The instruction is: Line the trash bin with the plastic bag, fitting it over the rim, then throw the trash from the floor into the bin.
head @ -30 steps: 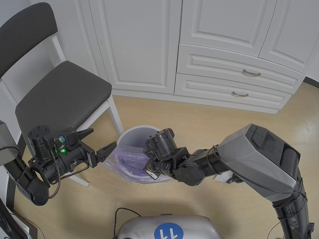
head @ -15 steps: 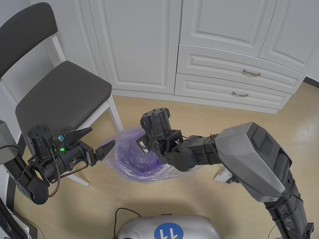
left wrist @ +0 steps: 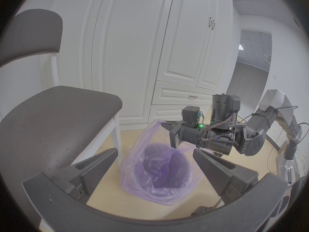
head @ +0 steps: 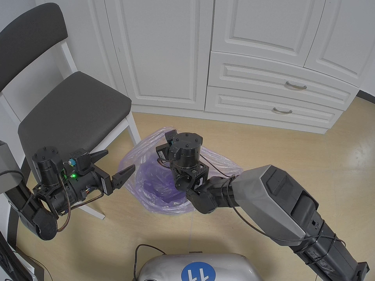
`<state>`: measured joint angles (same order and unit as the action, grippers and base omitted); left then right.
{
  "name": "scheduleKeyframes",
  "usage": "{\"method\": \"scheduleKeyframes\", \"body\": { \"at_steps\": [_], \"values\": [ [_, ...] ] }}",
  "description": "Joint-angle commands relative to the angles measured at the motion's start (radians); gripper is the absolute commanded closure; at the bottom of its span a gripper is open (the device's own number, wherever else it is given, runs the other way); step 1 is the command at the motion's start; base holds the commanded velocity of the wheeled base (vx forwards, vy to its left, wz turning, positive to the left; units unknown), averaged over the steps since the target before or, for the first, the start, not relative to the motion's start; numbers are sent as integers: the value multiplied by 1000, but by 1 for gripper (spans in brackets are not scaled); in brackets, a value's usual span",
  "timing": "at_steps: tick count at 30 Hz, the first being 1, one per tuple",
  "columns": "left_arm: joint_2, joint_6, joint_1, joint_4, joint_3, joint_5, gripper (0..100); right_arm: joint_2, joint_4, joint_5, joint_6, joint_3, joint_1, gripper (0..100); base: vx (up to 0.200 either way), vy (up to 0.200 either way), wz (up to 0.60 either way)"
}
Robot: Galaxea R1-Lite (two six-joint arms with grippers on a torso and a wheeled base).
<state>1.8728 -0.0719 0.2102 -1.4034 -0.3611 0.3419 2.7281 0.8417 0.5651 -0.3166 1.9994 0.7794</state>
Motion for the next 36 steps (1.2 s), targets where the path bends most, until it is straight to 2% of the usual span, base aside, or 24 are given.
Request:
{"method": "scheduleKeyframes", "body": {
  "at_steps": [1,4,7,8,13,14,17,19,21,22,25,27,29,30,33,36],
  "values": [
    [8,0,0,0,-1,0,0,81,112,7,-38,1,-5,100,0,0,0],
    [14,0,0,-2,-1,0,0,87,143,-14,-39,1,-5,100,0,0,0],
    [22,-2,1,-3,-1,0,0,84,146,-2,-62,1,-5,100,0,0,0],
    [23,-2,1,-3,-1,0,0,82,146,-4,-65,1,-5,0,0,0,0],
    [29,-2,6,-5,1,0,0,41,154,-19,-68,1,9,0,0,0,0],
    [29,-5,8,-5,4,0,0,-16,135,-21,-78,-16,11,0,0,0,0],
    [29,-5,14,-5,10,0,0,-139,45,-56,-87,-129,17,0,0,0,0],
    [39,-2,29,-5,11,0,0,-294,-119,-106,-82,-251,17,0,0,0,0],
    [40,-2,32,-5,11,0,0,-309,-139,-111,-82,-261,15,0,0,0,0],
    [62,-6,51,-5,14,0,0,-410,-309,-133,-59,-332,0,0,0,0,0],
    [108,-9,72,-5,7,-27,0,-478,-437,-136,44,-407,-12,0,0,0,0],
    [157,-9,94,-6,-7,-80,0,-508,-490,-140,133,-472,-14,0,0,0,0],
    [194,-9,104,-9,-25,-113,0,-515,-495,-140,191,-508,-14,0,0,0,0],
    [240,-8,115,-28,-42,-161,0,-515,-493,-139,266,-553,-14,0,0,0,0],
    [310,-5,127,-65,-72,-218,0,-519,-475,-139,355,-617,-20,0,0,0,0],
    [373,-2,138,-71,-118,-284,0,-536,-386,-136,406,-708,-40,0,0,0,0]
  ]
}}
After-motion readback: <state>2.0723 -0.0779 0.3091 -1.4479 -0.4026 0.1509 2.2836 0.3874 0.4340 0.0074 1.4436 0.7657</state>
